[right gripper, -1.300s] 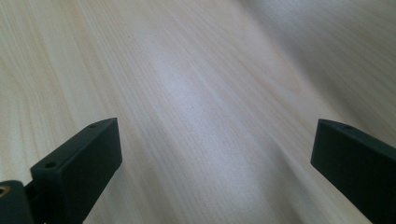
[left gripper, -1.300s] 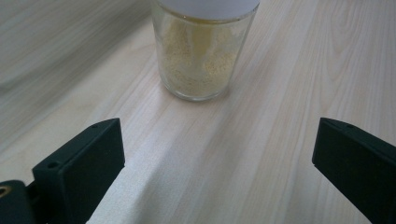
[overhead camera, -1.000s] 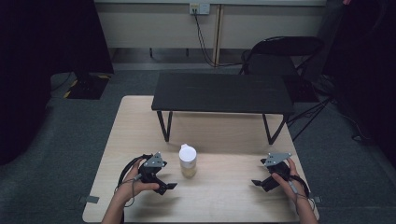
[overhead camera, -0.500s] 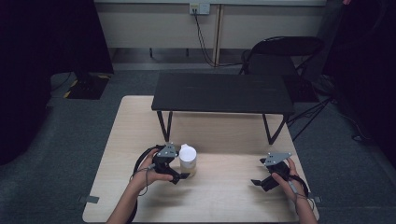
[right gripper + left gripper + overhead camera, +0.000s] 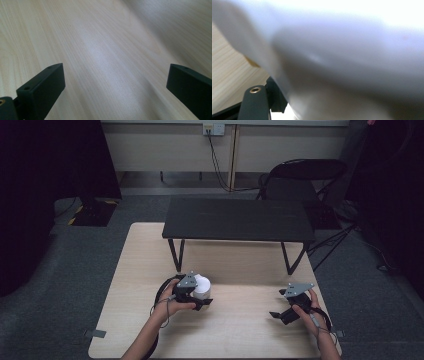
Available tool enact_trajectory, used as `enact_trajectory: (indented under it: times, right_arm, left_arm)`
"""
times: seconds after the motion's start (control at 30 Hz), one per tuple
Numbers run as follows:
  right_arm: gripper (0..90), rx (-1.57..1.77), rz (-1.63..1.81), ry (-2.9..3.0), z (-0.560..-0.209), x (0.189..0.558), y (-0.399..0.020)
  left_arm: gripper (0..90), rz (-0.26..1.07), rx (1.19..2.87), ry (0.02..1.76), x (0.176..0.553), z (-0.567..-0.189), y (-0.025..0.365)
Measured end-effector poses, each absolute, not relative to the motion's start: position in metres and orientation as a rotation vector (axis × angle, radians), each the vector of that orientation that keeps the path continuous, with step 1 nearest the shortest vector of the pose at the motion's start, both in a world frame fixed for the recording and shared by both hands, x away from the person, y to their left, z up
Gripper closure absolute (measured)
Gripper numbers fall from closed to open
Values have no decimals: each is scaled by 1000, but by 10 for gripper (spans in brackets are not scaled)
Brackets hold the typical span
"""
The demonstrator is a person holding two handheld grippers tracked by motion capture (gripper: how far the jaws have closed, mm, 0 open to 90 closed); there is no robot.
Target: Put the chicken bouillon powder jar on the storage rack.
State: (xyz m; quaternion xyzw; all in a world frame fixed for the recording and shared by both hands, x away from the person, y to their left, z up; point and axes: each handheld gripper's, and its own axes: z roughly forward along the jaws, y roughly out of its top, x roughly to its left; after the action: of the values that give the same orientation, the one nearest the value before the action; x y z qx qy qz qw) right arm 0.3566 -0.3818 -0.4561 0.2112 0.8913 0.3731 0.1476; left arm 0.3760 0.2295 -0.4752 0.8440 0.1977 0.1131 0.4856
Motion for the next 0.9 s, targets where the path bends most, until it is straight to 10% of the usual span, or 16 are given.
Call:
enact_trajectory:
  times: [0.47, 0.9]
  right_arm:
    - [8, 605, 1078, 2566, -457, 357, -382]
    - [8, 598, 1081, 2569, -456, 357, -381]
  left_arm:
    - [306, 313, 2022, 499, 367, -448, 236]
    - [306, 334, 2013, 354, 383, -311, 229]
